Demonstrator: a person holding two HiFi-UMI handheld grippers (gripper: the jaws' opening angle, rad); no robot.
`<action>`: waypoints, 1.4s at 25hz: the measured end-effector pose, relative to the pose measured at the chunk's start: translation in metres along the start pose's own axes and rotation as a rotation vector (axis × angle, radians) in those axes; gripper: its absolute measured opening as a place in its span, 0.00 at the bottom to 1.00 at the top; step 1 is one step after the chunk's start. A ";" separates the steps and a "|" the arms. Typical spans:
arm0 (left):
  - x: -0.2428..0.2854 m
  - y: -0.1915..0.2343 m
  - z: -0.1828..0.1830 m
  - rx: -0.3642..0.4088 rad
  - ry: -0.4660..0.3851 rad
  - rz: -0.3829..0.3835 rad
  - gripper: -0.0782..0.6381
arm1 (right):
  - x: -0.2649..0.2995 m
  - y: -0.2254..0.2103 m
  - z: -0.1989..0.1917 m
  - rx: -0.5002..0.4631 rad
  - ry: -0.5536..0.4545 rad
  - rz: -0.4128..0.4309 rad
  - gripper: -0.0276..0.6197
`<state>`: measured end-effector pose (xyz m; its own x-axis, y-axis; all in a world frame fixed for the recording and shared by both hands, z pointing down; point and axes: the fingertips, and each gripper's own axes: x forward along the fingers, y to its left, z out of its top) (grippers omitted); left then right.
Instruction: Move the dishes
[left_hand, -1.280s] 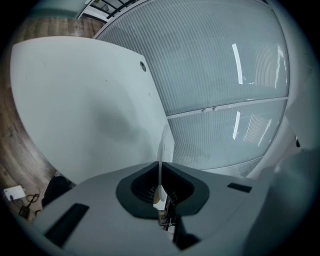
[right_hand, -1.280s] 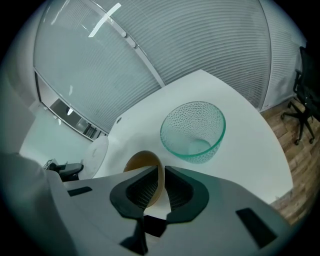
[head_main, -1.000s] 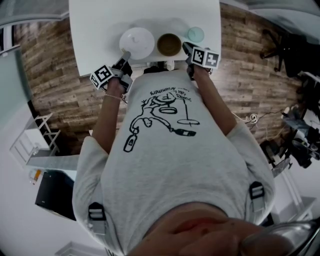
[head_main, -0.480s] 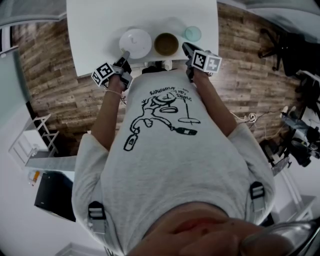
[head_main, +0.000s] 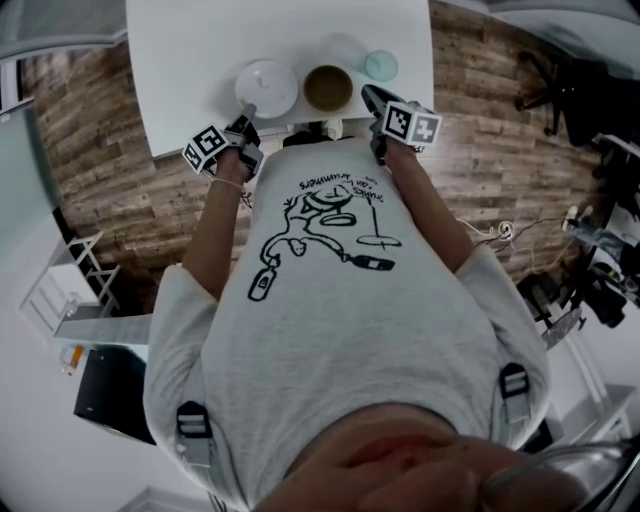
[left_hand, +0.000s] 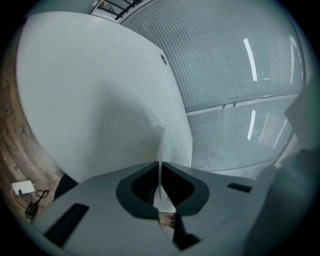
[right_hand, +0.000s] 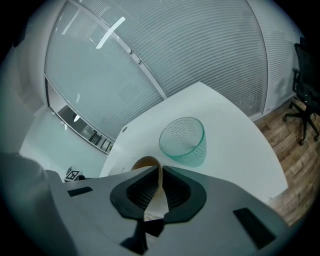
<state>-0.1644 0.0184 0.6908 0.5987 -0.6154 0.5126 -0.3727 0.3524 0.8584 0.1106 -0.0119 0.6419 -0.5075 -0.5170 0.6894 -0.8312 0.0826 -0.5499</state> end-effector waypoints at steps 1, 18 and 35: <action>0.000 0.002 0.000 -0.002 -0.001 0.007 0.12 | 0.000 0.000 0.000 0.001 -0.001 0.000 0.12; 0.007 0.024 0.003 0.016 0.001 0.158 0.16 | 0.000 -0.001 -0.003 0.016 0.003 0.003 0.12; 0.011 0.030 0.004 0.087 -0.005 0.294 0.20 | -0.003 -0.008 0.000 0.026 -0.008 0.005 0.12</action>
<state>-0.1715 0.0194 0.7222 0.4530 -0.4998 0.7383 -0.5891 0.4538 0.6686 0.1192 -0.0109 0.6441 -0.5100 -0.5230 0.6829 -0.8223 0.0632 -0.5656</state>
